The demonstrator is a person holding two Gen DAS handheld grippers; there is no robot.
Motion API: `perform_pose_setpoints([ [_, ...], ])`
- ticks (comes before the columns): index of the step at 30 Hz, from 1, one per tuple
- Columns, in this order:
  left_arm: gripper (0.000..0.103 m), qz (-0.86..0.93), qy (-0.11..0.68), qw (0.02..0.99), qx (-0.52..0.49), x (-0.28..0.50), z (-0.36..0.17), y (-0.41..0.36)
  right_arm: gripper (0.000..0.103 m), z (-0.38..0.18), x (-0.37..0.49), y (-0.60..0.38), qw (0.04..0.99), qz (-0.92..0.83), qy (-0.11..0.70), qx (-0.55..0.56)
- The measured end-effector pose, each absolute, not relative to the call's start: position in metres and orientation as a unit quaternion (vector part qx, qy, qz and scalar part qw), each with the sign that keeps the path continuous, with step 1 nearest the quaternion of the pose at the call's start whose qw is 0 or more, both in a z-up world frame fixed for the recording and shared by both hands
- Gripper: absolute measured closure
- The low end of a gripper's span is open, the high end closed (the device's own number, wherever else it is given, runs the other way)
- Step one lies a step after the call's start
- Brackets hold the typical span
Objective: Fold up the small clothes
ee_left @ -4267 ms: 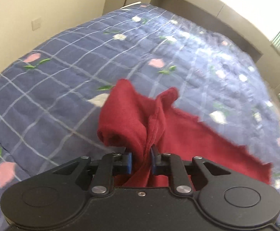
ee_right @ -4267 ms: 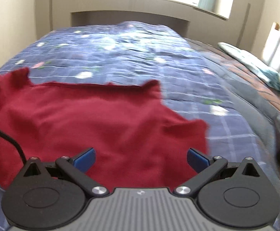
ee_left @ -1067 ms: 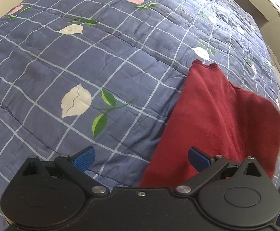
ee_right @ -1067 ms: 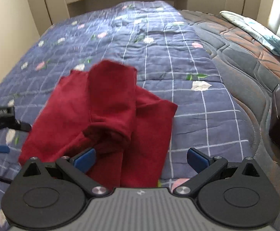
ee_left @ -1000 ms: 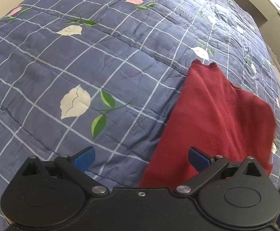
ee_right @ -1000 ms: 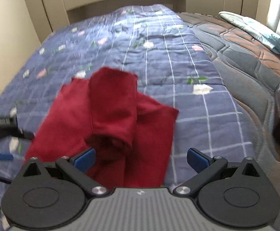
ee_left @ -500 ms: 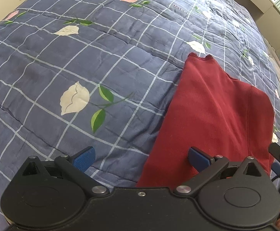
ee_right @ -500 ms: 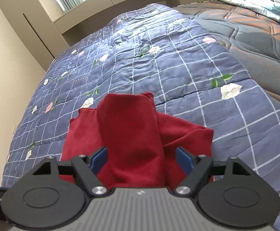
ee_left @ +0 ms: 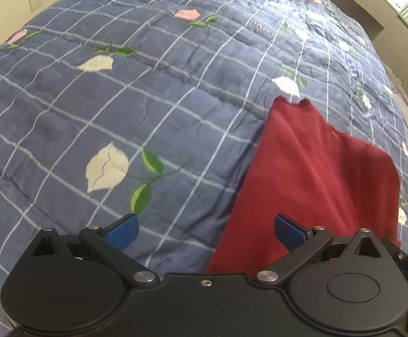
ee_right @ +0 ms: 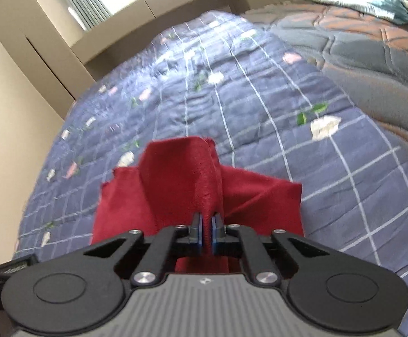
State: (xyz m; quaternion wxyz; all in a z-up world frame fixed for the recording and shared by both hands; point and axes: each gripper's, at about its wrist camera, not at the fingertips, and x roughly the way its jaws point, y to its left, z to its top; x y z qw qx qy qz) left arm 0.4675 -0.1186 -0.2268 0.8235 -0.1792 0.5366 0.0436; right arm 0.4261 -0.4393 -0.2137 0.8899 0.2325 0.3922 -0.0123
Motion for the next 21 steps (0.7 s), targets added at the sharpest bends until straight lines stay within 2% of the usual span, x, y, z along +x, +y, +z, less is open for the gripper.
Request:
perform_pose_setpoints([
  [7,0.001,0.023,0.519,0.837,-0.174,0.476,-0.215,-0.132,0.096,-0.194,0.404,-0.463,0.895,-0.026,0.376,0.239],
  [13,0.001,-0.007,0.525,0.836,-0.158,0.478,-0.218,-0.153,0.096,-0.215,0.392,-0.491,0.878,-0.054,0.398,0.262],
  [21,0.001,-0.027,0.549,0.824,-0.14,0.473,-0.233,-0.173,0.097,-0.228,0.389,-0.488,0.874,-0.077,0.417,0.236],
])
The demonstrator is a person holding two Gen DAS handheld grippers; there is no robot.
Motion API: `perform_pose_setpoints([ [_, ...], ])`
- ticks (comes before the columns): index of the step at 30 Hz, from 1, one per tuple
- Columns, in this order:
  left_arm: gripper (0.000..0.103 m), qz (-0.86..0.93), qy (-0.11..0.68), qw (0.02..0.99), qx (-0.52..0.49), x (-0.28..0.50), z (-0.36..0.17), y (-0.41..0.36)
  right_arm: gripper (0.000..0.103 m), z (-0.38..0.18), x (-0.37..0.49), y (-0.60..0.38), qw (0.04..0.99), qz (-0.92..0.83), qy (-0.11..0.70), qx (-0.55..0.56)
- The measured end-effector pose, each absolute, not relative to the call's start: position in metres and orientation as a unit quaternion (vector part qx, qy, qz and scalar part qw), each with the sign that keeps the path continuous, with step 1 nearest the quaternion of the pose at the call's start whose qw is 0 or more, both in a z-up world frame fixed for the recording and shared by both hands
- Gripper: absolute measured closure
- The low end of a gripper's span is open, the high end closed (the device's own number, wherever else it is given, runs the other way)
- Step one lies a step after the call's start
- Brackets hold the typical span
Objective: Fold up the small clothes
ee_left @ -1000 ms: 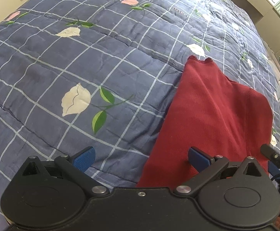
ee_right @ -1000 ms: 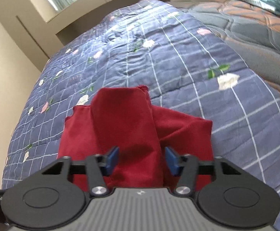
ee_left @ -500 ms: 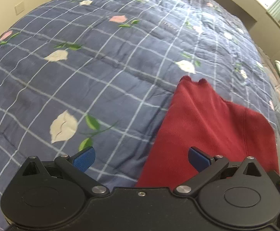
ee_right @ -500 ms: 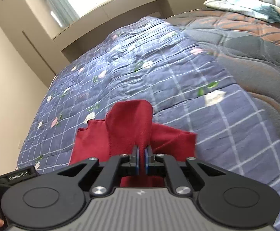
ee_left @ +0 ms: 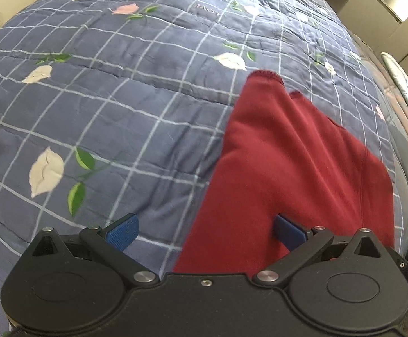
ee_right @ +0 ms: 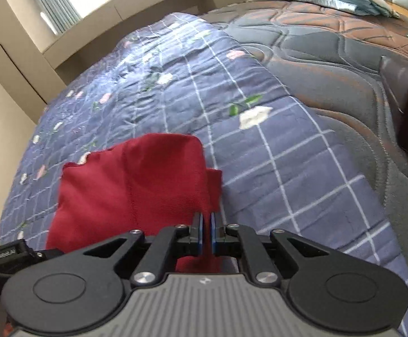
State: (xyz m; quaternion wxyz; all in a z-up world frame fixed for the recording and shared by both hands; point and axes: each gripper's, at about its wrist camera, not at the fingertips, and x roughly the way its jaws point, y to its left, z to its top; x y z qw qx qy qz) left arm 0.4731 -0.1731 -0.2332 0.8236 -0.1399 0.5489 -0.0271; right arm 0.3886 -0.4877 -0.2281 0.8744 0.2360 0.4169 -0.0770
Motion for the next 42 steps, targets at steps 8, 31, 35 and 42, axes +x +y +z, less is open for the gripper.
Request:
perform_pose_setpoints([
  [8,0.001,-0.025,0.552,0.82,-0.151,0.469,-0.237,-0.171,0.067,-0.222,0.39,-0.488,0.877,-0.07,0.417,0.23],
  [31,0.001,-0.027,0.555,0.818,-0.148,0.469,-0.24,-0.171,0.0,-0.254,0.366,-0.44,0.838,-0.029,0.527,0.137],
  [35,0.001,-0.029,0.556,0.817,-0.146,0.469,-0.241,-0.172,0.0,-0.251,0.362,-0.444,0.845,-0.043,0.519,0.121],
  [42,0.001,-0.032,0.56,0.815,-0.145,0.469,-0.245,-0.173,0.0,-0.262,0.367,-0.446,0.839,-0.043,0.528,0.127],
])
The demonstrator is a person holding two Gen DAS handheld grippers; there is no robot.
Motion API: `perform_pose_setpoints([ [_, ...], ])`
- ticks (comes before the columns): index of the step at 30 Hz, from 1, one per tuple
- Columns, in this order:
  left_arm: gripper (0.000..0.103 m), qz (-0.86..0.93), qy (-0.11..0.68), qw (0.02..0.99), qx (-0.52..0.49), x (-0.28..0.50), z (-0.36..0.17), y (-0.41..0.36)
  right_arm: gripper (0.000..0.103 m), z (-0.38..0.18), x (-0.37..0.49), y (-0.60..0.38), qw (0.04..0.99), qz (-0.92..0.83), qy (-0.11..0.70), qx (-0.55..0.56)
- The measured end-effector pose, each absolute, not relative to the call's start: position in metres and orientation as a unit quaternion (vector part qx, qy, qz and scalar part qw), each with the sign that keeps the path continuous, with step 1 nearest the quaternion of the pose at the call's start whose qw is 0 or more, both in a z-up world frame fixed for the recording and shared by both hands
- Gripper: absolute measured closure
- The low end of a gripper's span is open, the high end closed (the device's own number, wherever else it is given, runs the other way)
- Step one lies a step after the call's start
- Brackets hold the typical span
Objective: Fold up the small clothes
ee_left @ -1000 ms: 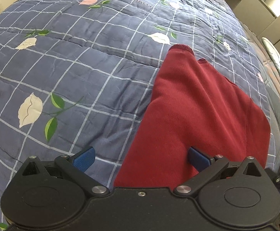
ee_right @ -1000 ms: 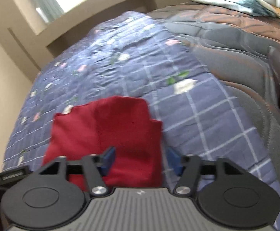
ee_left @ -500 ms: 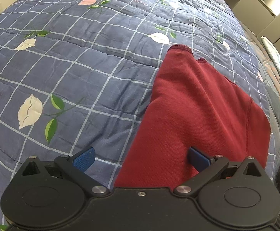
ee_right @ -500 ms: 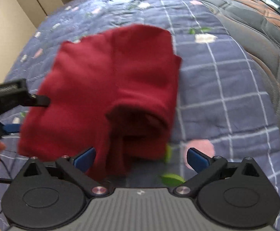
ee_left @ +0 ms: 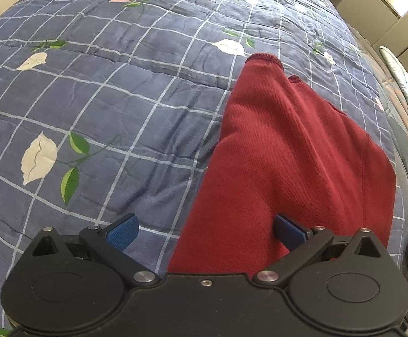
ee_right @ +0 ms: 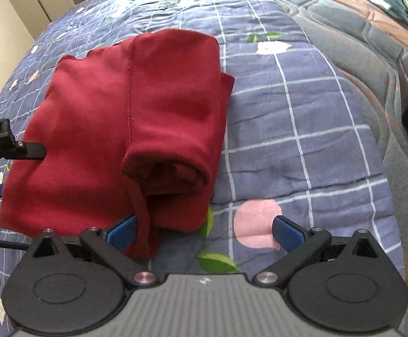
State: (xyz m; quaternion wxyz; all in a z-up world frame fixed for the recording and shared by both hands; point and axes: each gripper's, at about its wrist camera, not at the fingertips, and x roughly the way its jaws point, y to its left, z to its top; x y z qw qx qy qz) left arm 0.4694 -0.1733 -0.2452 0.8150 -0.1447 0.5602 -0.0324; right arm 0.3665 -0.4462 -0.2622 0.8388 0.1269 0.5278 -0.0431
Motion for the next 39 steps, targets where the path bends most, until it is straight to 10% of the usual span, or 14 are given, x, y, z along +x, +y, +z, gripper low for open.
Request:
perform_pose_setpoints([
  [29,0.001,-0.033,0.561,0.811,-0.162,0.465,-0.253,-0.169,0.002,-0.227,0.337,-0.512,0.859,-0.097,0.419,0.277],
  [36,0.001,-0.035,0.562,0.812,-0.153,0.463,-0.251,-0.171,0.039,-0.241,0.367,-0.504,0.849,-0.057,0.418,0.319],
  [39,0.001,-0.037,0.563,0.812,-0.147,0.463,-0.251,-0.172,0.07,-0.245,0.373,-0.494,0.847,-0.049,0.431,0.308],
])
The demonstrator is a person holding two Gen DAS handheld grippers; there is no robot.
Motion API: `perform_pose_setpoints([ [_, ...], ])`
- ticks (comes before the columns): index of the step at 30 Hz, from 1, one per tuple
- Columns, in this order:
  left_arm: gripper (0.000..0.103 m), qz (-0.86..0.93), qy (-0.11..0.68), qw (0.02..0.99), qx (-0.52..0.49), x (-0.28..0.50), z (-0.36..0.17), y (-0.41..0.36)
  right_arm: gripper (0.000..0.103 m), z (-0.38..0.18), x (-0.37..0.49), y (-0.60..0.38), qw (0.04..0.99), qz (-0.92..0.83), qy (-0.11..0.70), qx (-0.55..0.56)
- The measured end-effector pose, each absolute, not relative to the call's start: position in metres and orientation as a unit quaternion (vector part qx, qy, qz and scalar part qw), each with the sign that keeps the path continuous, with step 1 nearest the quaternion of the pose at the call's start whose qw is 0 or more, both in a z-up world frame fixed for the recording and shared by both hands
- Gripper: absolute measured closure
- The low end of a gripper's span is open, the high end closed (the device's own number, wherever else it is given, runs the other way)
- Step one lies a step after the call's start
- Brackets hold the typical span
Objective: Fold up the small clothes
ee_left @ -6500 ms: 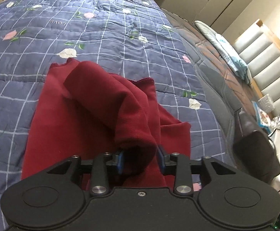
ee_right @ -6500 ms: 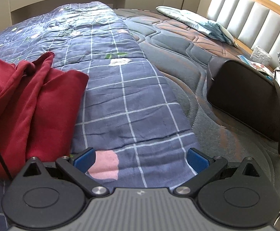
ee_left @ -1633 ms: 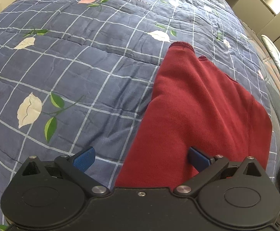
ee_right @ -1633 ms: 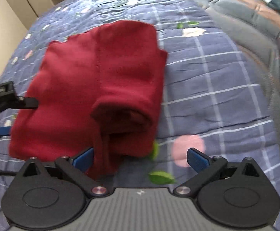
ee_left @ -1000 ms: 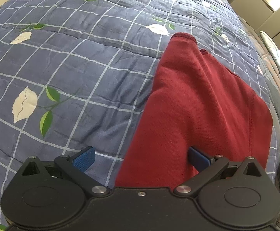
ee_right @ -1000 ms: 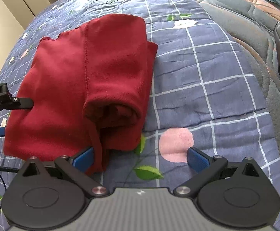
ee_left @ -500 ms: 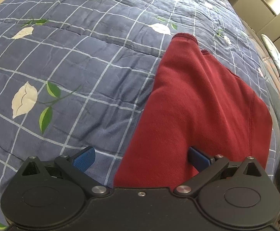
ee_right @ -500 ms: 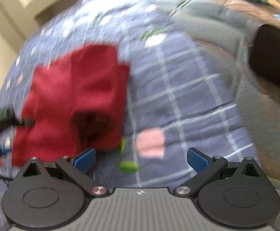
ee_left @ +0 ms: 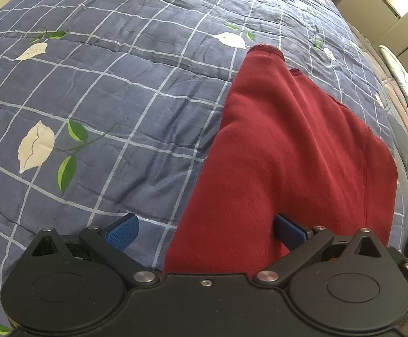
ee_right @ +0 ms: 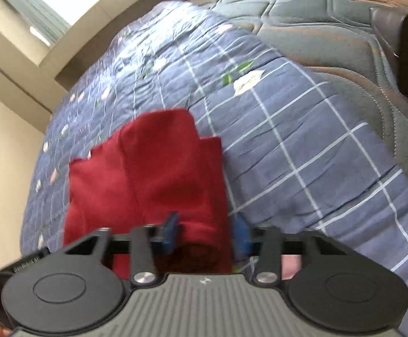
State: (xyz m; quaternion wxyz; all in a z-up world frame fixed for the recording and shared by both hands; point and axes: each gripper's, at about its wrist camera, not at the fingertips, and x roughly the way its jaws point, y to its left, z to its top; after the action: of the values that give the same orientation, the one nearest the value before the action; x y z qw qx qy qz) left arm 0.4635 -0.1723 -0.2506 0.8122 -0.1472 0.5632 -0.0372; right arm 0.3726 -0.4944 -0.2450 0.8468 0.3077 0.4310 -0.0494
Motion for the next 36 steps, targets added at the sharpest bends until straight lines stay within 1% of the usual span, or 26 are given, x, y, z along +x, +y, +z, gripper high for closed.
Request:
perform_pose_setpoints([
  [1,0.001,-0.038,0.563,0.812,-0.146,0.463,-0.251,-0.172,0.077,-0.243,0.372,-0.491,0.849,-0.045,0.431,0.302],
  [2,0.0,-0.038,0.564,0.812,-0.145,0.463,-0.251,-0.173,0.081,-0.24,0.37,-0.487,0.853,-0.043,0.429,0.295],
  [5,0.001,-0.038,0.565,0.811,-0.145,0.464,-0.251,-0.173,0.085,-0.227,0.368,-0.472,0.872,-0.029,0.424,0.244],
  [9,0.001,-0.039,0.566,0.81,-0.147,0.463,-0.251,-0.171,0.087,-0.212,0.372,-0.445,0.892,0.002,0.41,0.19],
  [11,0.001,-0.04,0.567,0.81,-0.145,0.463,-0.252,-0.171,0.087,-0.206,0.373,-0.435,0.896,0.017,0.404,0.185],
  [17,0.0,-0.044,0.57,0.81,-0.126,0.466,-0.25,-0.173,0.087,-0.198,0.365,-0.43,0.897,0.011,0.392,0.202],
  [23,0.001,-0.051,0.569,0.813,-0.108,0.469,-0.245,-0.175,0.088,-0.216,0.349,-0.468,0.872,-0.034,0.419,0.252],
  [27,0.001,-0.06,0.563,0.817,-0.111,0.474,-0.24,-0.174,0.087,-0.225,0.35,-0.472,0.864,-0.023,0.44,0.243],
  [28,0.001,-0.063,0.559,0.819,-0.114,0.475,-0.239,-0.174,0.085,-0.226,0.349,-0.472,0.864,-0.025,0.439,0.246],
  [30,0.001,-0.068,0.555,0.821,-0.114,0.479,-0.239,-0.174,0.076,-0.226,0.352,-0.476,0.863,-0.033,0.435,0.256],
  [32,0.001,-0.074,0.552,0.824,-0.107,0.483,-0.238,-0.177,0.056,-0.226,0.353,-0.482,0.863,-0.044,0.43,0.26],
  [33,0.001,-0.076,0.55,0.826,-0.103,0.485,-0.238,-0.179,0.051,-0.225,0.355,-0.485,0.864,-0.045,0.427,0.263],
  [35,0.001,-0.08,0.546,0.828,-0.097,0.488,-0.237,-0.181,0.03,-0.224,0.359,-0.492,0.866,-0.048,0.419,0.271],
  [36,0.001,-0.082,0.545,0.829,-0.095,0.49,-0.237,-0.182,0.026,-0.224,0.362,-0.496,0.867,-0.051,0.415,0.271],
])
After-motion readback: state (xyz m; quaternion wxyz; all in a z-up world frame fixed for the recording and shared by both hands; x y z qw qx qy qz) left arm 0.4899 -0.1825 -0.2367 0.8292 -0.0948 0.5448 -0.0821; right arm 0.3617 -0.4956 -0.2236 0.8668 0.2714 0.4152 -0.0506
